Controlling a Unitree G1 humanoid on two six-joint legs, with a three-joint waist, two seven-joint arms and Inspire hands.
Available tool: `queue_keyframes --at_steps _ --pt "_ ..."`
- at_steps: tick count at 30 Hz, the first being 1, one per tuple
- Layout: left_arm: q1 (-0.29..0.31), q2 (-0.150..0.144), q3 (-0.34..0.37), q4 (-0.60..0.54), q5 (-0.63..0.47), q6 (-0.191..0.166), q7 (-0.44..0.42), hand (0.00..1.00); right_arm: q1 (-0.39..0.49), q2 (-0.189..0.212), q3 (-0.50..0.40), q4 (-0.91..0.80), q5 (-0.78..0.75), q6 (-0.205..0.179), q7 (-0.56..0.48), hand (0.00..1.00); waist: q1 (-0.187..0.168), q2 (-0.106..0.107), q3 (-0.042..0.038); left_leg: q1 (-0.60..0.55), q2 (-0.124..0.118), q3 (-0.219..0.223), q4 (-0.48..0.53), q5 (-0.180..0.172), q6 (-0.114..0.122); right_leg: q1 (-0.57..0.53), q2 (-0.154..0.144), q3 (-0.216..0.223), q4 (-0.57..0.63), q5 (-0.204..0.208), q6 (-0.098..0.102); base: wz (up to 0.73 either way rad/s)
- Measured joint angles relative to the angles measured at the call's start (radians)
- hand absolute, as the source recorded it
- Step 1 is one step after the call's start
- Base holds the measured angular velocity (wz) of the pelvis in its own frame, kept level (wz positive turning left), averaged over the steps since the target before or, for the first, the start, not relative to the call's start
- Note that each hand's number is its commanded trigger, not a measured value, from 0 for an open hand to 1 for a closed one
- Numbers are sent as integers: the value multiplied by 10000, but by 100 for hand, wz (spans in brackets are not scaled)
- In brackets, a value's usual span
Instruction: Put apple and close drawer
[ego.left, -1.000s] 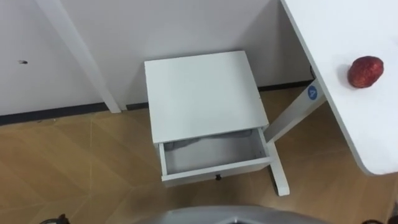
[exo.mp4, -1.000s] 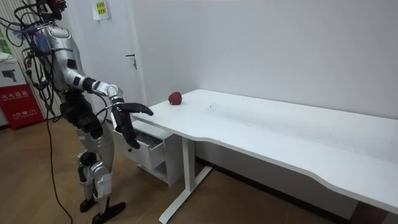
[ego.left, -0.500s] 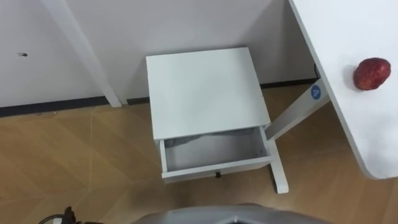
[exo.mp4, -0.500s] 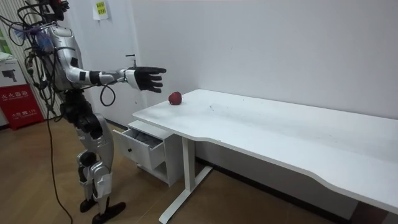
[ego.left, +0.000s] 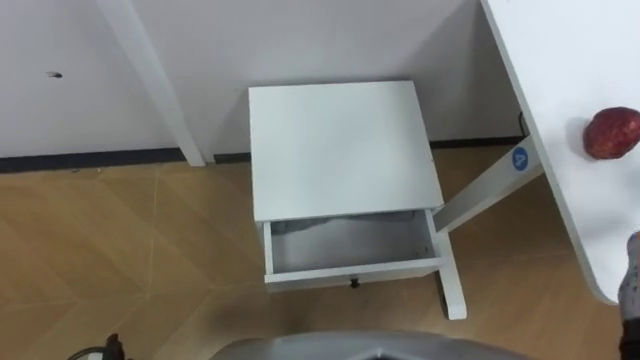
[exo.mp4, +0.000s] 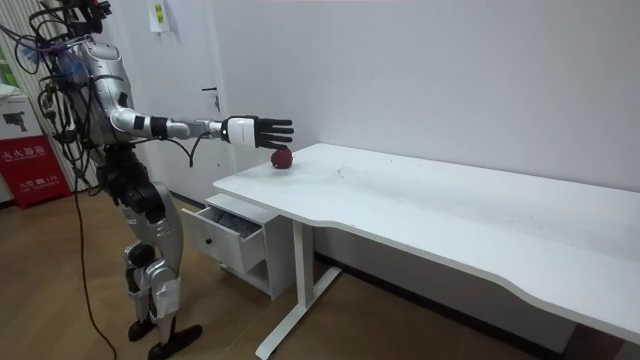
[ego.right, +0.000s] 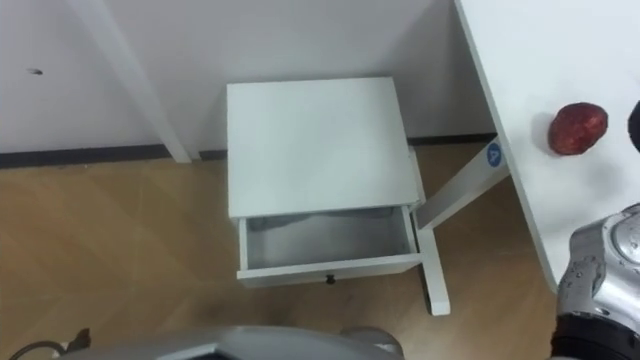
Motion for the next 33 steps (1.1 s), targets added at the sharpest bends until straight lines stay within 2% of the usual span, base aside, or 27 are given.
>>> queue_keyframes --at_steps 4,7,13,19,26,33 --pt "-23 0 9 2 5 -19 -2 0 -17 -47 254 133 -353 16 761 0 56 -108 51 86 2 11 -5 5 -3 65 -3 -10 20 0 0 0" --pt "-49 15 43 14 29 -24 -1 0 -58 -332 507 365 -746 22 1301 0 40 -222 62 86 2 20 -4 14 -3 60 -5 -18 23 1 -1 0" --pt "-45 21 24 18 -7 -17 0 0 -194 -855 908 1219 -831 216 1999 0 196 -388 9 96 5 18 -14 14 -4 56 3 -8 23 4 -6 0" --pt "-93 43 -5 20 -27 -16 -5 0 -289 -859 1327 1843 -1979 329 2430 0 308 -374 14 119 2 25 -18 17 -5 66 -1 34 11 4 -6 0" --pt "-89 76 -40 22 -197 -17 -132 0 -363 -905 1362 2179 -1980 353 3004 0 285 -348 30 130 -1 25 -17 22 -7 132 -9 41 -66 4 -6 0" --pt "-108 92 -32 165 -187 8 -179 0 -417 -943 1361 3282 -1968 447 3381 0 271 -274 53 132 -4 21 -7 23 -10 192 -4 14 -144 10 -15 0"
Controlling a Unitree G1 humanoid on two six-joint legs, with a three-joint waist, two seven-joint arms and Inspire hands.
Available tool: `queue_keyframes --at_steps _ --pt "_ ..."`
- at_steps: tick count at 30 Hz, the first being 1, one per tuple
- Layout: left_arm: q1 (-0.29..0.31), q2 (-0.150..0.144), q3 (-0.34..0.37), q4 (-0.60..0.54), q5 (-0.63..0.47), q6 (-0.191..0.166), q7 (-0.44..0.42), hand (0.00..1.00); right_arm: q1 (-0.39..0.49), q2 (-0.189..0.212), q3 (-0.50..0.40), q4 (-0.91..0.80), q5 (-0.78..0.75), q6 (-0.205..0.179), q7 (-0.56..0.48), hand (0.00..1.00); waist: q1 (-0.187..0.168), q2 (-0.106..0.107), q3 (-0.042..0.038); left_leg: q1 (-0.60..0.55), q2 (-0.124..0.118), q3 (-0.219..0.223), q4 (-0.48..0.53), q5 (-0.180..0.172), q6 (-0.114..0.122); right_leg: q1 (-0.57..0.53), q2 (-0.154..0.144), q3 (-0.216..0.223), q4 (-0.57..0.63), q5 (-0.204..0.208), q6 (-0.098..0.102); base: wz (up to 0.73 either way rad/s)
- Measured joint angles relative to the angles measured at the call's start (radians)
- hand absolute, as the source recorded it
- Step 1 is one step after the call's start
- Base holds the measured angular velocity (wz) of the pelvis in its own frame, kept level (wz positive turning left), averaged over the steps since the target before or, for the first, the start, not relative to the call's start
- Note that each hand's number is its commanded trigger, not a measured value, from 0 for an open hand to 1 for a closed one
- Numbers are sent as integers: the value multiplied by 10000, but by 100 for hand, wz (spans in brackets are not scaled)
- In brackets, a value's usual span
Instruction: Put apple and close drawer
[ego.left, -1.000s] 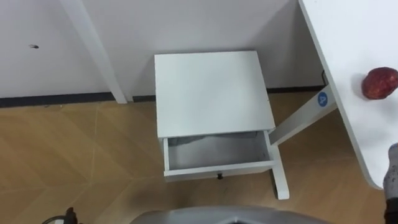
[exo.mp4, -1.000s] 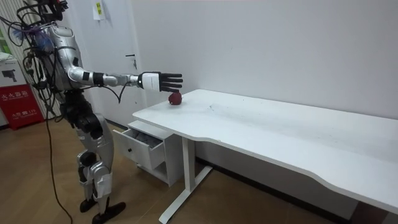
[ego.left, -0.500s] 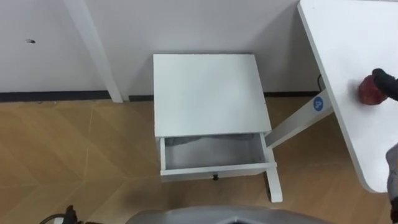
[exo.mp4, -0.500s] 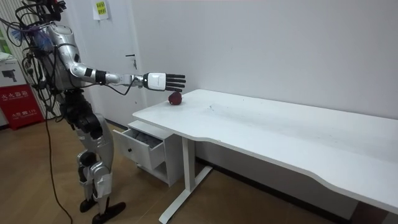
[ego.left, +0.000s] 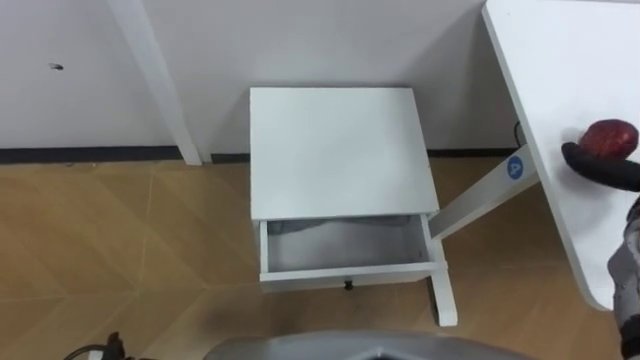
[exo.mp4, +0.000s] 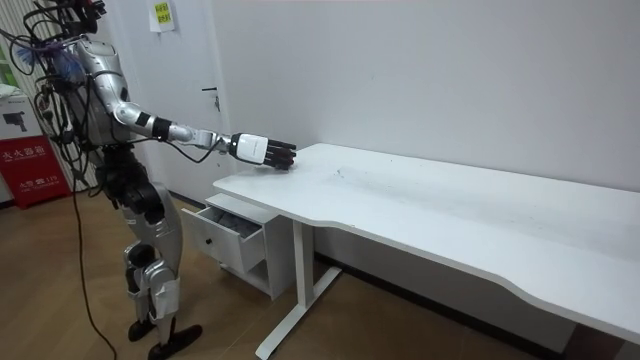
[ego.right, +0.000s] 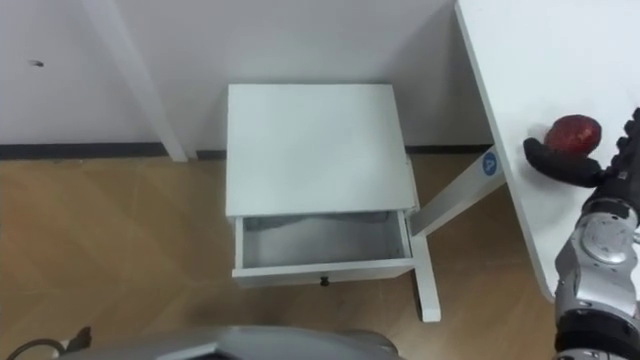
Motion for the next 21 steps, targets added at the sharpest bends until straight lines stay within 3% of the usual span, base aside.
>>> queue_keyframes --at_steps 8,14,21 --pt "-7 7 102 -4 285 2 -57 0 -314 -344 -24 868 48 -1 838 0 -20 8 -21 -2 -5 -1 0 0 0 2 1 0 -3 7 -9 0" --pt "33 6 99 -2 281 43 -222 0 -631 -691 -38 1479 53 -13 1193 0 1 115 -128 0 -5 -12 51 0 0 15 -3 0 -1 9 -11 0" --pt "-5 33 74 208 323 47 -230 0 -783 -787 -32 1949 27 -106 1290 0 19 94 -119 15 -2 -75 103 0 1 78 -6 -73 2 26 -34 2"
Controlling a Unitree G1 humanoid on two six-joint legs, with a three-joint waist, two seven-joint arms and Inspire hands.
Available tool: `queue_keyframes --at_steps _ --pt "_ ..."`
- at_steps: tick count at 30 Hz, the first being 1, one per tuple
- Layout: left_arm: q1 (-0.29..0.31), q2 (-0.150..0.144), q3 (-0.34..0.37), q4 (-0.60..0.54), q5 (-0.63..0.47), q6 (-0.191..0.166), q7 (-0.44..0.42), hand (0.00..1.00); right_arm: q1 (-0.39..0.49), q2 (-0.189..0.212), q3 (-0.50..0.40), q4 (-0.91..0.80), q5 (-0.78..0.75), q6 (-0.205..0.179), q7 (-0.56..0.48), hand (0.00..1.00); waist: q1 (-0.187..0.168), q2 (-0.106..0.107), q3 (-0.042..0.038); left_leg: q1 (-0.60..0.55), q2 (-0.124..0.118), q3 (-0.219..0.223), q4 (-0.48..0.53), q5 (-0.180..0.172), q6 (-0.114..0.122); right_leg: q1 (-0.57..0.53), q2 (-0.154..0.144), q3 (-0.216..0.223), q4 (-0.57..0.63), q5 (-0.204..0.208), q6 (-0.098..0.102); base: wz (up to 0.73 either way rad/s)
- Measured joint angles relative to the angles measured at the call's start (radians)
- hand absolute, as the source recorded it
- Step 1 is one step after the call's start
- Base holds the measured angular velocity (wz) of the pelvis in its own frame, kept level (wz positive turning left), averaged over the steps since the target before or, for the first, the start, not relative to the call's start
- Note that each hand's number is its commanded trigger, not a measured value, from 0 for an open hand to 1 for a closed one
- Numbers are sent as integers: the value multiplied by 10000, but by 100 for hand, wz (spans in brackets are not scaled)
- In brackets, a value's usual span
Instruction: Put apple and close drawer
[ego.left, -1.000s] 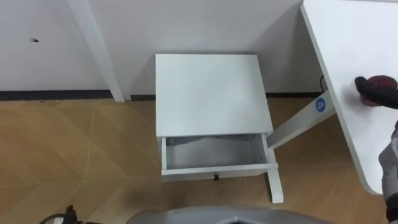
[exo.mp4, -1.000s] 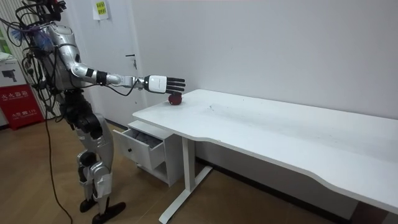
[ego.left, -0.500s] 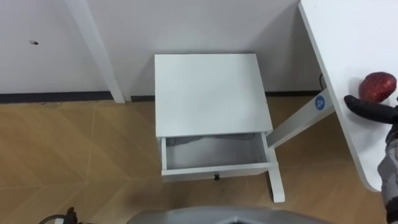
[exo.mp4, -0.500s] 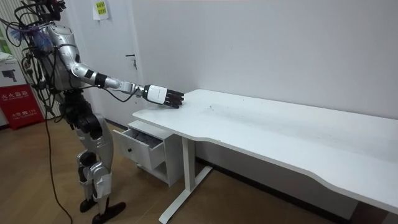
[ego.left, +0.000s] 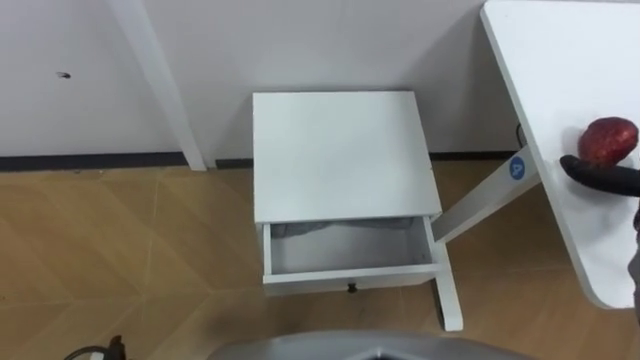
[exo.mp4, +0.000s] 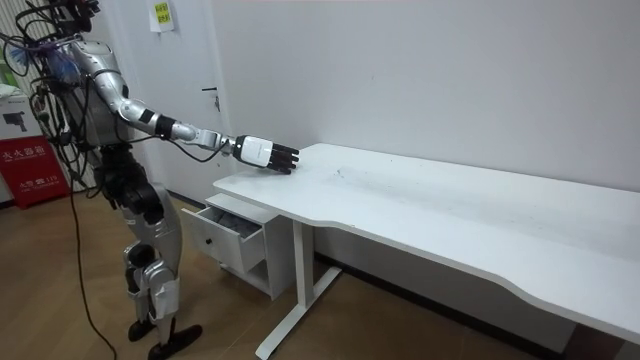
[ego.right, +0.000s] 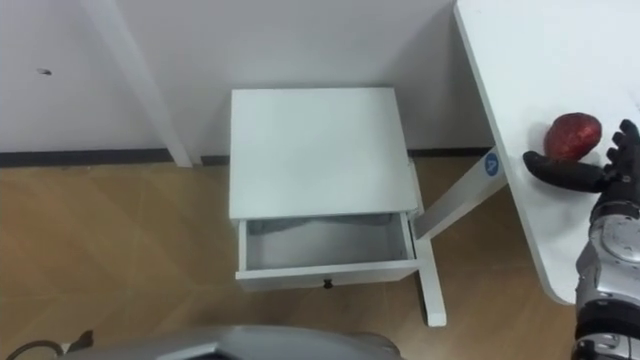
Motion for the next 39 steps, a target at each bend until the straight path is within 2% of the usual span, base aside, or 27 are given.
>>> queue_keyframes --at_steps 8,15,26,27,29,34,39 --pt "-63 98 -2 345 137 2 0 0 -210 -3 0 613 3 -93 12 0 -3 -182 74 3 -2 -132 -9 -1 -1 38 4 -135 -5 2 -2 5" --pt "-146 261 -3 346 136 -13 0 0 -580 -78 0 826 -64 -57 25 0 -18 -153 90 -13 -13 -165 -14 0 0 -25 -2 -158 -4 5 -6 0" --pt "-95 275 -4 371 144 -53 -94 0 -995 -137 23 825 -377 -11 55 0 46 -182 127 -28 -20 -247 -10 61 -22 68 -44 -469 -10 4 -4 3" --pt "-95 275 -4 377 144 -53 -105 0 -1011 -137 23 824 -378 -11 55 22 53 -190 126 -30 -20 -251 -10 66 -24 68 -44 -472 -10 4 -4 0" --pt "-97 277 -13 418 143 -53 -198 0 -1024 -137 39 825 -377 -11 51 100 114 -215 116 -31 -19 -262 -4 74 -29 70 -46 -488 -8 4 -5 0" --pt "-117 292 -96 460 129 -53 -245 0 -1033 -135 472 824 -483 -8 -69 100 272 -284 96 -57 -17 -265 32 75 -30 48 -43 -500 14 10 -14 0" --pt "-122 311 -231 481 131 -30 -253 0 -1183 -136 928 824 -1259 7 -100 100 292 -323 70 -184 -19 -341 55 75 -29 -74 -43 -605 11 29 -39 3"
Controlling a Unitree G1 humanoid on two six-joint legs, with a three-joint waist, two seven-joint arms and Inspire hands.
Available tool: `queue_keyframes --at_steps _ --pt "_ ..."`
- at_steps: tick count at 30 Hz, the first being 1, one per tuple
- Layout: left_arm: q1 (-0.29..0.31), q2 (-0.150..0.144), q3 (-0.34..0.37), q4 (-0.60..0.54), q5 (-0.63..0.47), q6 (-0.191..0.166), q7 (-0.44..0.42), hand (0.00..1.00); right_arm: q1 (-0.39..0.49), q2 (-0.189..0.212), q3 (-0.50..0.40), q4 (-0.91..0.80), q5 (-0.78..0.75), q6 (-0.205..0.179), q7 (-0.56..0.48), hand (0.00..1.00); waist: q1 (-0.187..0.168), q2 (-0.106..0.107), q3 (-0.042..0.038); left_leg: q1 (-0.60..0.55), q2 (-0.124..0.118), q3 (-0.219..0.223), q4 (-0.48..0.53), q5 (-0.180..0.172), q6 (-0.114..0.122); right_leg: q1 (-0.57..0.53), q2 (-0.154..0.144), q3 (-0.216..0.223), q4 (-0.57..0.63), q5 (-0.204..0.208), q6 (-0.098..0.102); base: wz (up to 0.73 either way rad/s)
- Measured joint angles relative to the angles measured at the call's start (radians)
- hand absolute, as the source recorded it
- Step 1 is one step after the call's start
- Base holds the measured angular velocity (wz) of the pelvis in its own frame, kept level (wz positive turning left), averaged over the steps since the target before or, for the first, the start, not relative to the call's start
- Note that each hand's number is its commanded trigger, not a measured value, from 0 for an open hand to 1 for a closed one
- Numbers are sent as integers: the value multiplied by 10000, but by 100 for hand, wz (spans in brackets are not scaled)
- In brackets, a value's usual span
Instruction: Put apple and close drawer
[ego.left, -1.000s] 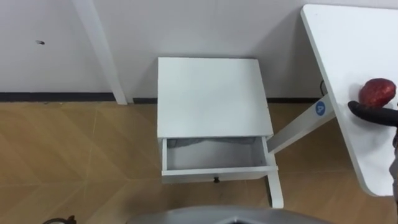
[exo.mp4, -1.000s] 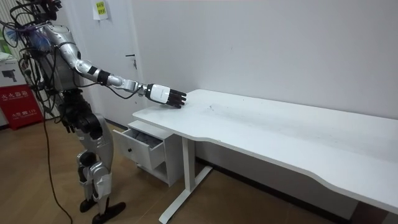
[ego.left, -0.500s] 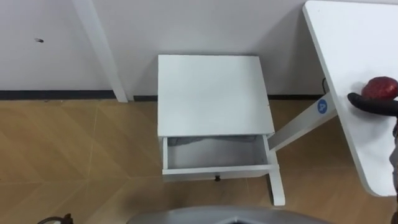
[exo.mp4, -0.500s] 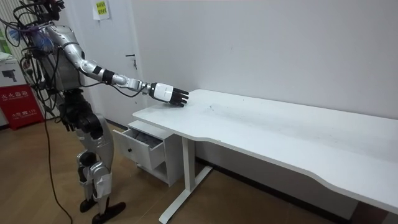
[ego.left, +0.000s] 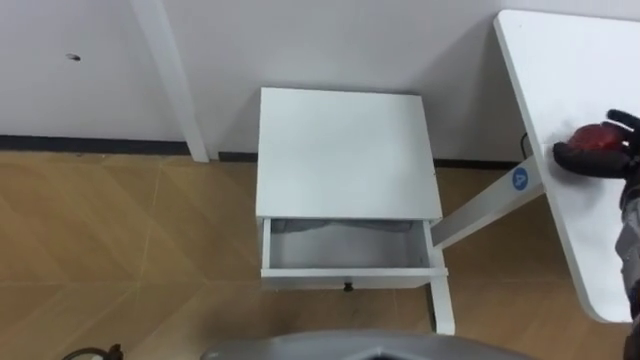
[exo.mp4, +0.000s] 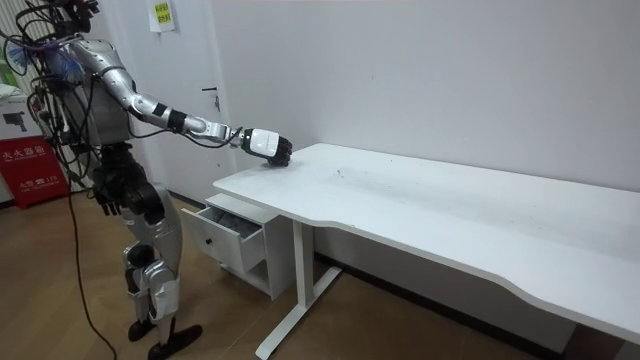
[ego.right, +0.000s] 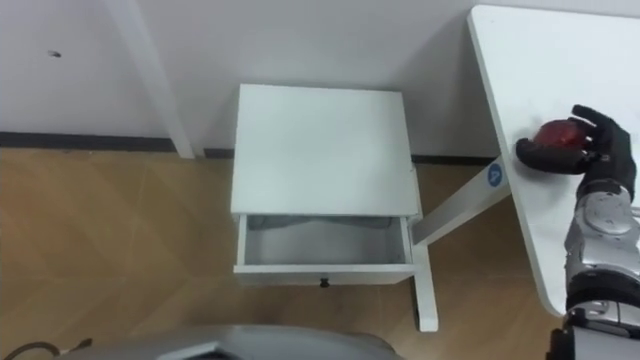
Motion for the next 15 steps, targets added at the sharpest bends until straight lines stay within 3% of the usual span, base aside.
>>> queue_keyframes --at_steps 15 --pt "-114 79 -576 1 -89 51 57 0 -67 -7 347 11 -363 -14 -352 100 6 80 19 4 3 -112 -8 5 -7 27 5 -85 -19 0 0 2"
